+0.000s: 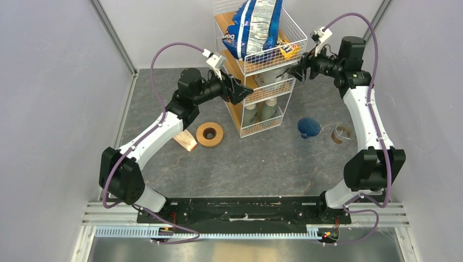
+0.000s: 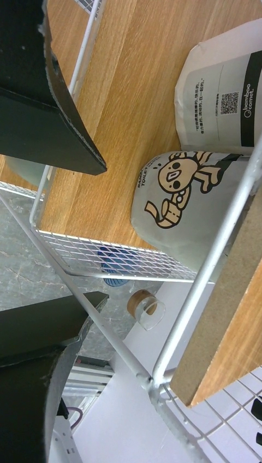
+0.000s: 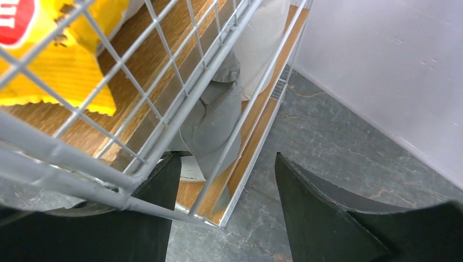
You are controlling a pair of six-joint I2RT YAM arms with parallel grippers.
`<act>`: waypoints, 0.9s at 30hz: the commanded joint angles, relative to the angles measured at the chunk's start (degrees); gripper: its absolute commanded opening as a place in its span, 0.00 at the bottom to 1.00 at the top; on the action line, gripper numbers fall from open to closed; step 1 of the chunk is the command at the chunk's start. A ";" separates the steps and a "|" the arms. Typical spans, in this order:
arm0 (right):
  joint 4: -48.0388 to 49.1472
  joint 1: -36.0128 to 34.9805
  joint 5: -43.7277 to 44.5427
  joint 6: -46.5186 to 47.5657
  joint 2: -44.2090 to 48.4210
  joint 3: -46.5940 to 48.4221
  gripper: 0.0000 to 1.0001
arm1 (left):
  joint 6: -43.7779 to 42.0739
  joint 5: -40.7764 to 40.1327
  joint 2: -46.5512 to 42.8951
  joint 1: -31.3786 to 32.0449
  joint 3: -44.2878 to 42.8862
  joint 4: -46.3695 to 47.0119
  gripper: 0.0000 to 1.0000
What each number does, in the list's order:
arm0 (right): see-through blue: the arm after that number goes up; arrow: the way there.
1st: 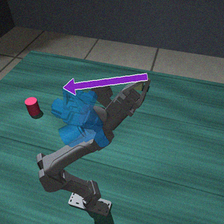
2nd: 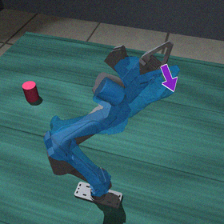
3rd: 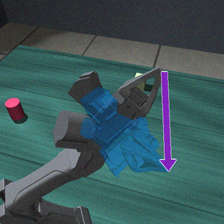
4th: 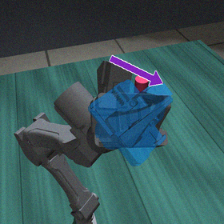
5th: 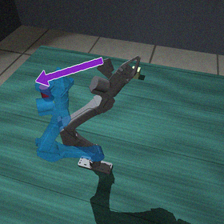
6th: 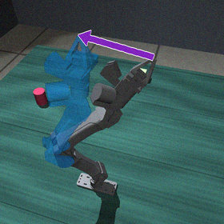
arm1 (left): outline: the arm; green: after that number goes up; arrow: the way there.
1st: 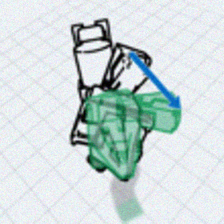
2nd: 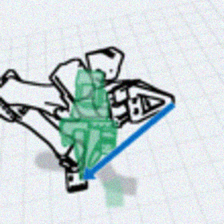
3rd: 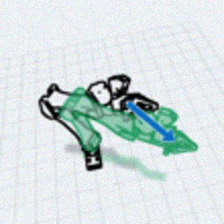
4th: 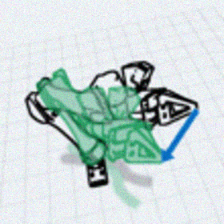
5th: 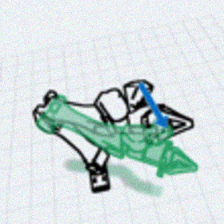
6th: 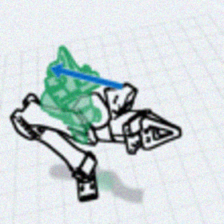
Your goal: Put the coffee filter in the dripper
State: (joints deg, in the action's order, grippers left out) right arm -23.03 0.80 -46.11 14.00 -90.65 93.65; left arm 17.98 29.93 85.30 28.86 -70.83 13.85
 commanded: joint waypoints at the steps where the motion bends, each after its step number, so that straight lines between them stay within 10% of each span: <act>1: 3.18 1.06 2.68 -0.22 0.78 2.84 0.74 | 0.30 -6.07 1.38 -1.52 -3.40 1.35 0.87; 16: -5.49 -0.09 5.82 -12.14 24.40 -11.66 0.86 | 4.20 -2.95 -16.08 -4.53 5.25 -7.95 1.00; 27: -1.53 -31.21 27.68 -13.80 30.76 -23.71 0.59 | 4.62 -6.50 -28.03 -12.39 11.26 -18.67 0.98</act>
State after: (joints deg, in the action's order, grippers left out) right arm -29.10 -20.51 -27.97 -2.42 -58.17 73.21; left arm 20.45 25.69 58.96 18.79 -61.73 -0.75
